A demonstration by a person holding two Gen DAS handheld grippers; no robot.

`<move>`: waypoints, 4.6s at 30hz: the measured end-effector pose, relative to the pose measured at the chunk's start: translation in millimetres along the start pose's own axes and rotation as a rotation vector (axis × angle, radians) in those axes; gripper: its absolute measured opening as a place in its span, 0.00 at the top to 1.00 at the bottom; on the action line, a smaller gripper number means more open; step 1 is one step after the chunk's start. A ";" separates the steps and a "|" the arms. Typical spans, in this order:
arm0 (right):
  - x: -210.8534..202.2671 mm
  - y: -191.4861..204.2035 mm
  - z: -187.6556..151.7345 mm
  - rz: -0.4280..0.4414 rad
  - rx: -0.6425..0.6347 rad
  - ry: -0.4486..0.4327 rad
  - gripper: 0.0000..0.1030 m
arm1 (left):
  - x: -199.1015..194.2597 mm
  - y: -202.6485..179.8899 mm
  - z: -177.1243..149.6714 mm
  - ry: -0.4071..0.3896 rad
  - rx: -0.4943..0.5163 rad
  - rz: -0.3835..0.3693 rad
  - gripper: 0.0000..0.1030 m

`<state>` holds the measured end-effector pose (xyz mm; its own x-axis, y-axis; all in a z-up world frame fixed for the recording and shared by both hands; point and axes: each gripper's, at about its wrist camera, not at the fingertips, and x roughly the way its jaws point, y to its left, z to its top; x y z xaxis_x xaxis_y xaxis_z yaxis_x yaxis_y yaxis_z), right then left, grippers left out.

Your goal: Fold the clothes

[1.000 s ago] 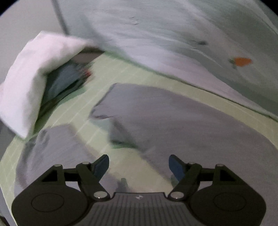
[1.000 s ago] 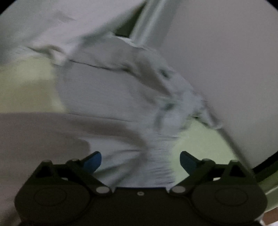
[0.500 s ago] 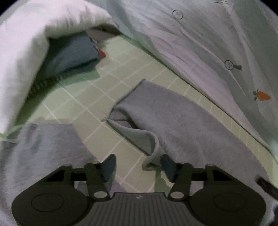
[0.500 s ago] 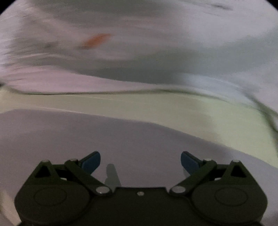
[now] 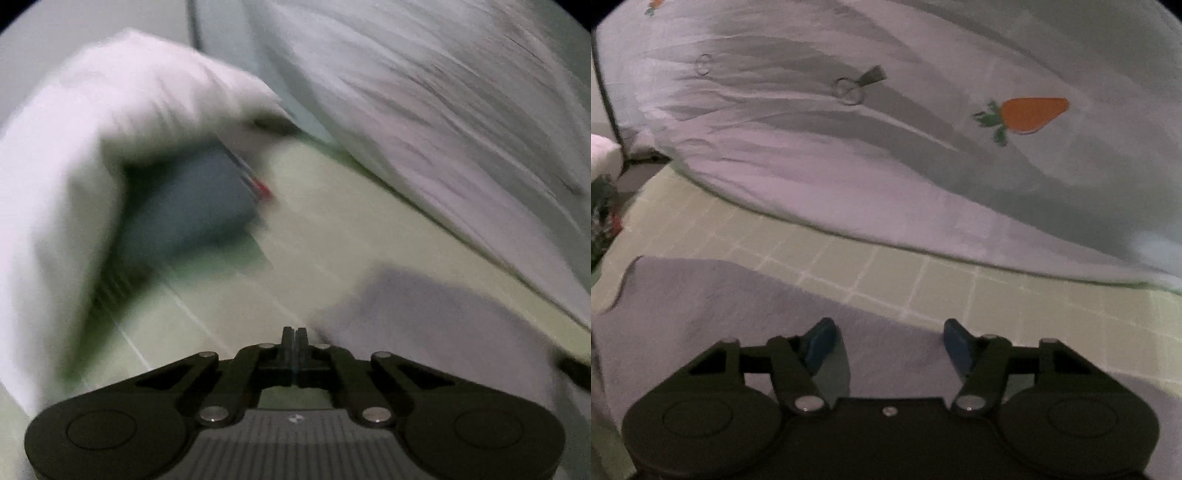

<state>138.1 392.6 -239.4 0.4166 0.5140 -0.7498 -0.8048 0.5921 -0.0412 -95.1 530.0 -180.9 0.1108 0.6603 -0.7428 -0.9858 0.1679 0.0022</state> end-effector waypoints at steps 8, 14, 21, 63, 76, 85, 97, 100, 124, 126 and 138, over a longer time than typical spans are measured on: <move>-27.0 -50.2 -22.9 -0.077 0.146 0.011 0.31 | -31.3 25.9 3.6 0.079 -0.210 -0.148 0.92; -48.8 -78.8 -43.5 -0.096 0.225 0.033 0.29 | -23.0 -5.9 -20.4 0.196 -0.272 -0.286 0.90; -66.9 -98.8 -58.2 -0.113 0.275 0.054 0.28 | -3.6 -26.6 -21.7 0.241 -0.282 -0.174 0.46; -19.2 34.7 31.2 0.585 -0.095 0.077 0.26 | -76.7 42.3 -102.2 0.214 -0.310 -0.115 0.94; -17.1 57.2 63.7 0.775 -0.140 0.049 0.97 | -96.1 34.5 -82.6 0.138 -0.254 -0.133 0.98; -56.5 47.0 107.6 0.531 -0.185 -0.326 0.39 | -97.9 12.5 -45.0 -0.121 -0.117 0.052 0.77; -103.2 -11.3 -29.6 0.194 -0.097 -0.074 0.04 | -108.7 95.7 -109.6 0.074 -0.288 0.202 0.40; -123.5 -28.0 -69.1 0.162 -0.045 0.005 0.04 | -115.9 113.7 -120.0 0.077 -0.312 0.243 0.38; -226.9 -23.3 -175.4 0.015 0.239 0.100 0.03 | -178.1 -31.6 -188.2 0.104 0.433 -0.316 0.64; -232.0 -22.7 -180.4 0.005 0.262 0.105 0.03 | -190.0 -31.5 -198.5 0.116 0.438 -0.346 0.57; -261.9 -21.4 -210.6 -0.080 0.385 0.093 0.03 | -152.1 35.7 -161.4 0.166 0.118 -0.237 0.57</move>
<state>-42.8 114.6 -181.3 0.4178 0.4090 -0.8113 -0.5469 0.8262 0.1350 -167.5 317.4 -175.9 0.3042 0.4661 -0.8308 -0.9125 0.3930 -0.1136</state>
